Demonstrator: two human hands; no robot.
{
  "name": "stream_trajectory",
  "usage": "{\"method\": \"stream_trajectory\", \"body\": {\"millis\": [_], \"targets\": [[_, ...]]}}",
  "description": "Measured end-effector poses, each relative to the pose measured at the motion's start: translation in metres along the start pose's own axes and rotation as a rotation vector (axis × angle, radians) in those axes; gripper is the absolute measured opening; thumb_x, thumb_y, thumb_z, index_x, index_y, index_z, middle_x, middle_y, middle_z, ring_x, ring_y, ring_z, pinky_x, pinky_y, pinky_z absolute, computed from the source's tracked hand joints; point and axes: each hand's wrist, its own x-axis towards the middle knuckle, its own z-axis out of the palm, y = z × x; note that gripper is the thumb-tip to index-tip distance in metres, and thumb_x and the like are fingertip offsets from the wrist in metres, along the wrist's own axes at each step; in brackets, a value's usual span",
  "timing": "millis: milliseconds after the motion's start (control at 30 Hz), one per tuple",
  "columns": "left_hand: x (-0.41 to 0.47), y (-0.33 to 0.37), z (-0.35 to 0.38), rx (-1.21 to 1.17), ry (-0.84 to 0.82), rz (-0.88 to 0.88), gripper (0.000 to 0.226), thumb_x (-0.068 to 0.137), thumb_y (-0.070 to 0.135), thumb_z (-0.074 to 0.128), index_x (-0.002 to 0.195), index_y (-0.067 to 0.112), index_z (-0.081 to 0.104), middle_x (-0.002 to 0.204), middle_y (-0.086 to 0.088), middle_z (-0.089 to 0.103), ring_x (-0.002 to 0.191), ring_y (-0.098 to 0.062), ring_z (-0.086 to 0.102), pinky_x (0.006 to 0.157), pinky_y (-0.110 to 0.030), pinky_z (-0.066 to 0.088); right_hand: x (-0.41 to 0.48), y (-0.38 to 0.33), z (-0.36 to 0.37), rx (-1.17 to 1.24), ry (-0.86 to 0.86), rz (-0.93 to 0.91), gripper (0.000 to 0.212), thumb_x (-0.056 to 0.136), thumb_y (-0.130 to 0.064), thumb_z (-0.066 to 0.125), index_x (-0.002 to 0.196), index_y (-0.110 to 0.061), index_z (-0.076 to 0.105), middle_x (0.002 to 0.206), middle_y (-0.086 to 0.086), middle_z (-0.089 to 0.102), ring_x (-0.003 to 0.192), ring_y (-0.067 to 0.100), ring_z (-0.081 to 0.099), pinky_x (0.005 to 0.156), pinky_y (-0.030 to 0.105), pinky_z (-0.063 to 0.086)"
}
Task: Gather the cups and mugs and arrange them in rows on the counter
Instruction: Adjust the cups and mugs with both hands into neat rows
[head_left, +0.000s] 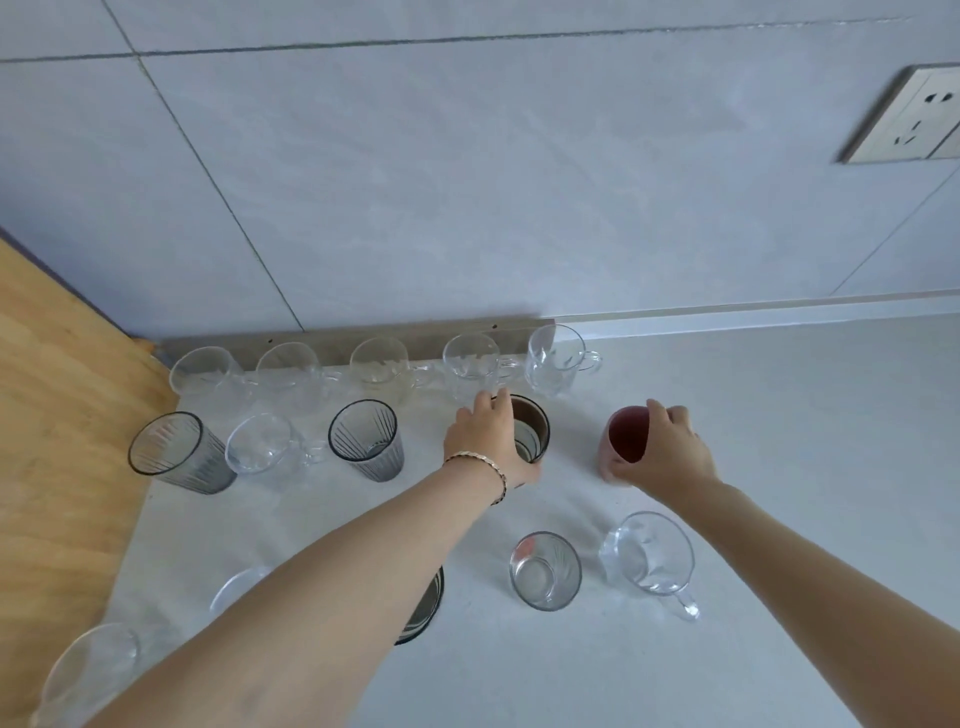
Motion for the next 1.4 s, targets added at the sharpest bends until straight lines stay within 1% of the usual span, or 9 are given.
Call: {"method": "stream_trajectory", "body": {"millis": [67,133,300,433,533,600,700,900,1400], "targets": [[-0.001,-0.006,-0.002,-0.018,0.023,-0.030,0.084,0.069,0.050,0.069,0.135,0.015,0.031,0.134,-0.006,0.039,0.119,-0.031,0.044,0.091,-0.039,0.047,0.002,-0.002,0.001,0.012,0.017,-0.002,0.081,0.070,-0.043,0.074,0.135,-0.012,0.037,0.128,0.008,0.042,0.110,0.036,0.054,0.090,0.036,0.045],[-0.001,-0.017,-0.008,-0.013,0.042,-0.067,0.082,0.070,0.051,0.069,0.134,0.015,0.032,0.134,-0.006,0.040,0.119,-0.031,0.044,0.091,-0.039,0.046,0.003,-0.008,0.005,0.018,0.016,-0.007,0.082,0.068,-0.047,0.075,0.133,-0.012,0.039,0.126,0.007,0.042,0.110,0.034,0.055,0.087,0.035,0.046],[0.005,-0.037,-0.021,-0.009,0.015,-0.066,0.091,0.069,0.053,0.068,0.141,0.016,0.026,0.139,-0.004,0.037,0.125,-0.030,0.043,0.100,-0.042,0.045,0.005,-0.043,0.022,0.067,0.036,0.002,0.086,0.068,-0.056,0.074,0.131,-0.010,0.038,0.125,0.010,0.041,0.112,0.035,0.054,0.089,0.039,0.048],[0.005,-0.040,-0.018,-0.017,0.042,-0.054,0.090,0.068,0.056,0.068,0.139,0.018,0.028,0.137,-0.003,0.039,0.122,-0.029,0.045,0.098,-0.042,0.046,0.006,-0.067,0.027,0.096,-0.067,-0.028,0.092,0.065,-0.056,0.076,0.132,-0.009,0.034,0.126,0.010,0.038,0.113,0.033,0.055,0.089,0.038,0.048],[0.006,-0.042,-0.017,-0.031,0.057,-0.042,0.094,0.067,0.056,0.069,0.141,0.017,0.026,0.138,-0.003,0.038,0.123,-0.028,0.044,0.099,-0.041,0.046,0.007,-0.069,0.025,0.080,-0.121,-0.065,0.095,0.064,-0.060,0.074,0.136,-0.016,0.030,0.124,0.008,0.042,0.110,0.030,0.058,0.086,0.035,0.048],[0.006,-0.042,-0.017,-0.040,0.056,-0.039,0.095,0.068,0.055,0.070,0.142,0.017,0.025,0.139,-0.003,0.037,0.124,-0.028,0.043,0.100,-0.040,0.045,0.007,-0.066,0.026,0.061,-0.106,-0.097,0.087,0.065,-0.062,0.071,0.134,-0.023,0.034,0.121,0.007,0.044,0.105,0.030,0.060,0.085,0.034,0.049],[0.005,-0.041,-0.017,-0.051,0.054,-0.042,0.095,0.069,0.053,0.070,0.143,0.016,0.023,0.140,-0.003,0.036,0.125,-0.028,0.043,0.102,-0.038,0.044,0.008,-0.063,0.031,0.114,-0.043,-0.091,0.078,0.066,-0.058,0.071,0.128,-0.021,0.040,0.116,0.006,0.046,0.099,0.030,0.062,0.081,0.035,0.053],[0.000,-0.037,-0.021,-0.063,0.046,-0.059,0.092,0.071,0.048,0.071,0.143,0.016,0.024,0.143,-0.003,0.034,0.127,-0.029,0.041,0.101,-0.039,0.044,0.016,-0.052,0.028,0.134,-0.006,-0.079,0.075,0.068,-0.050,0.074,0.128,-0.020,0.040,0.117,0.006,0.043,0.099,0.031,0.060,0.078,0.034,0.052],[-0.004,-0.029,-0.020,-0.081,0.031,-0.092,0.096,0.073,0.048,0.069,0.147,0.017,0.016,0.150,-0.003,0.025,0.132,-0.029,0.036,0.101,-0.037,0.041,0.011,-0.031,0.023,0.123,0.015,-0.052,0.078,0.068,-0.056,0.071,0.130,-0.022,0.039,0.115,0.007,0.043,0.100,0.031,0.058,0.082,0.038,0.054]]}}
